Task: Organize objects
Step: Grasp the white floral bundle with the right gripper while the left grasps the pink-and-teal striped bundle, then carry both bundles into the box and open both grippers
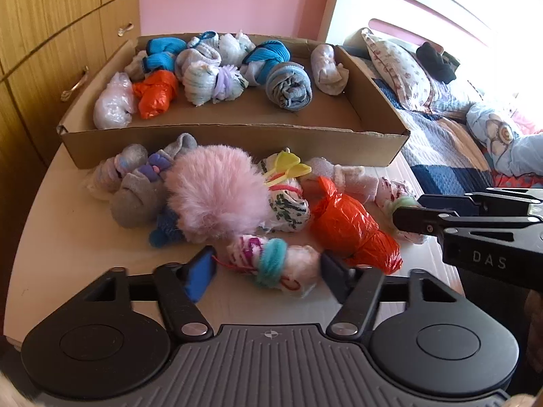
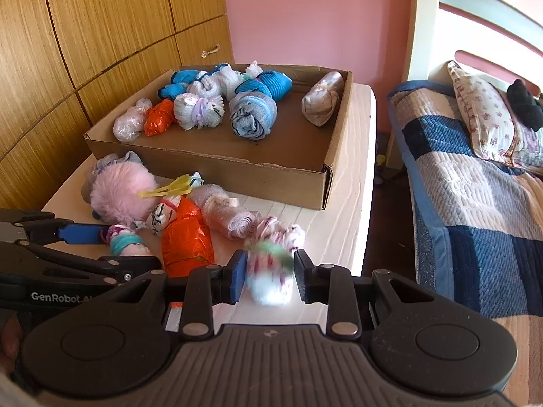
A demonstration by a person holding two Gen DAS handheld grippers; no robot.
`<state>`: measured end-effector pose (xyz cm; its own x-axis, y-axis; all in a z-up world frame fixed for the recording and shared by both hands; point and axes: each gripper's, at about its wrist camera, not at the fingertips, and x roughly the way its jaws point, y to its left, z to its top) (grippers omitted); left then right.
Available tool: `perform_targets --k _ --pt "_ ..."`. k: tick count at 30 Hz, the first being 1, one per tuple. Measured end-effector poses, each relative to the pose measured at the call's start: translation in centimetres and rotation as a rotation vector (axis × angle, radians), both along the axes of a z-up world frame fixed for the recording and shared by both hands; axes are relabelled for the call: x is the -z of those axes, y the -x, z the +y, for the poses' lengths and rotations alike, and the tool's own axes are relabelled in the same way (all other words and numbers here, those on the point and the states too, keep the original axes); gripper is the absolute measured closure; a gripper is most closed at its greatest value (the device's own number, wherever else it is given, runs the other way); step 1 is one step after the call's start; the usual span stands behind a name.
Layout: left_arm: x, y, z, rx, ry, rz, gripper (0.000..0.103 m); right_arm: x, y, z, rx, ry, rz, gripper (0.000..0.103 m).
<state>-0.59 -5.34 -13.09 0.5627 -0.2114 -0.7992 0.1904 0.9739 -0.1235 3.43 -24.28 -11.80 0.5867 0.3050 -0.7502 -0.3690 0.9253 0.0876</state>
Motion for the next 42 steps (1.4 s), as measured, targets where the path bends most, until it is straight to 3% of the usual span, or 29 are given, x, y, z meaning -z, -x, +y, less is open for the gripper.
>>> perform_targets --k 1,14,17,23,34,42 --pt "0.0 0.1 0.2 0.001 0.004 -0.001 0.041 0.0 0.0 0.0 -0.001 -0.002 -0.003 0.075" --pt "0.0 2.4 0.7 0.048 -0.041 -0.033 0.042 0.1 -0.2 0.2 -0.016 -0.005 0.030 0.078" --pt "0.0 2.5 0.7 0.056 -0.049 -0.038 0.042 0.9 -0.7 0.3 0.000 0.012 0.089 0.072" --pt "-0.3 2.5 0.9 0.069 -0.052 -0.036 0.044 0.4 0.0 0.4 -0.022 0.008 0.031 0.080" --pt "-5.8 3.6 2.1 0.121 -0.014 -0.078 0.044 -4.2 1.3 -1.6 0.003 -0.056 -0.034 0.080" --pt "-10.7 -2.6 1.7 0.108 0.001 -0.178 0.043 -9.0 -2.5 -1.7 -0.014 -0.077 -0.107 0.080"
